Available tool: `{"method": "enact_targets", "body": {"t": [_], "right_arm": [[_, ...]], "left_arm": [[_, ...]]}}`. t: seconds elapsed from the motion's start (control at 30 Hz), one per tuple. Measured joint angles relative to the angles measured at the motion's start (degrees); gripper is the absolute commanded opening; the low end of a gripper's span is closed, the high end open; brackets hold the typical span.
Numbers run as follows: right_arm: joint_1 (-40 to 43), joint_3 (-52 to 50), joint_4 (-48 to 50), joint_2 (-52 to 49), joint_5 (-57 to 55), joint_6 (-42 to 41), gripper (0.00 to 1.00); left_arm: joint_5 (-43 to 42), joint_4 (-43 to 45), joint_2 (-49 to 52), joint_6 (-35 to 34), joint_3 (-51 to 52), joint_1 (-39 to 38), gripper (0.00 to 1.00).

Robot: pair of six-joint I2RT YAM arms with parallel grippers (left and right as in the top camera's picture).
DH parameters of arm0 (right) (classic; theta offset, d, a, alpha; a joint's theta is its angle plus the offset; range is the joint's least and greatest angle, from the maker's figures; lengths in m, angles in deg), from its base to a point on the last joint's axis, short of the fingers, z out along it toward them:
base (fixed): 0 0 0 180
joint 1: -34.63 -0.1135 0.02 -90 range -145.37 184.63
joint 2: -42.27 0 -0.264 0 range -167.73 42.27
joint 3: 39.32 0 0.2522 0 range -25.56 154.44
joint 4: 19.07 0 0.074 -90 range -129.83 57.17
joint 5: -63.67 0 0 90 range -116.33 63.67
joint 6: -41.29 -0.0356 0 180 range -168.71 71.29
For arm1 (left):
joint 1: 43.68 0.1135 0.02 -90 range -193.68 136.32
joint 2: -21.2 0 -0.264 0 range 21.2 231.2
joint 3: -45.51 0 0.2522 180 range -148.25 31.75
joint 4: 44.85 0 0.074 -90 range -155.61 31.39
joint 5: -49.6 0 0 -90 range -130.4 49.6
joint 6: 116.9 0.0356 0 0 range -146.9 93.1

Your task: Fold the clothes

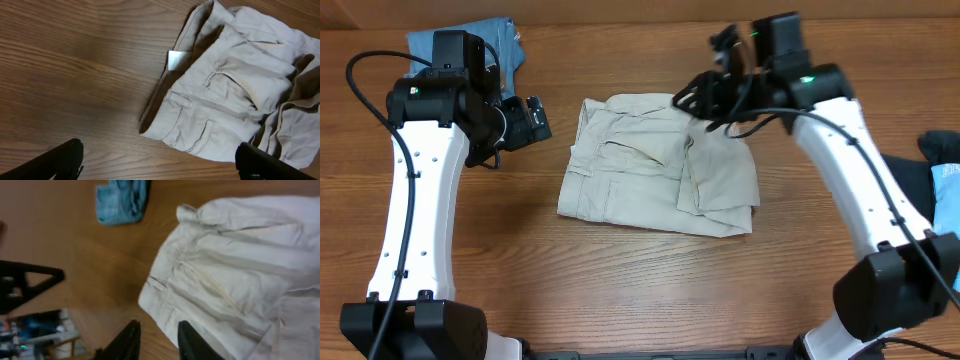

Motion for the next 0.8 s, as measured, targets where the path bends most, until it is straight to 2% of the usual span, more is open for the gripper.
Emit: {"method": "enact_targets", "body": {"t": [0.1,0.2,0.23,0.33,0.47,0.57,0.8], "right_arm": [[-2.38,-0.35,-1.55,-0.02,-9.94,-3.67,0.15],[7.45,-0.48,-2.49,2.71,-17.14,-7.65,0.04],[12.72,-0.48,-3.26,3.54,-19.04,-8.70,0.04],[17.03,-1.03,-2.80,-0.59,-17.35,-9.70,0.04],[12.94,-2.64,4.70,-13.27,-8.15,-10.01,0.04],[8.17,-2.93,7.41,-19.02,-4.39,-11.43,0.04],[-3.37,-3.08,10.08,-20.81,-2.36,-10.32,0.04]], "left_arm": [[-0.24,-0.59,0.00,0.00,0.00,0.00,1.00],[-0.24,-0.90,0.00,0.00,0.00,0.00,1.00],[-0.26,-0.90,0.00,0.00,0.00,0.00,1.00],[-0.28,-0.81,0.00,0.00,0.00,0.00,1.00],[-0.42,-1.03,0.00,0.00,0.00,0.00,1.00],[-0.42,-1.05,0.00,0.00,0.00,0.00,1.00],[-0.42,-1.18,0.00,0.00,0.00,0.00,1.00]]}}
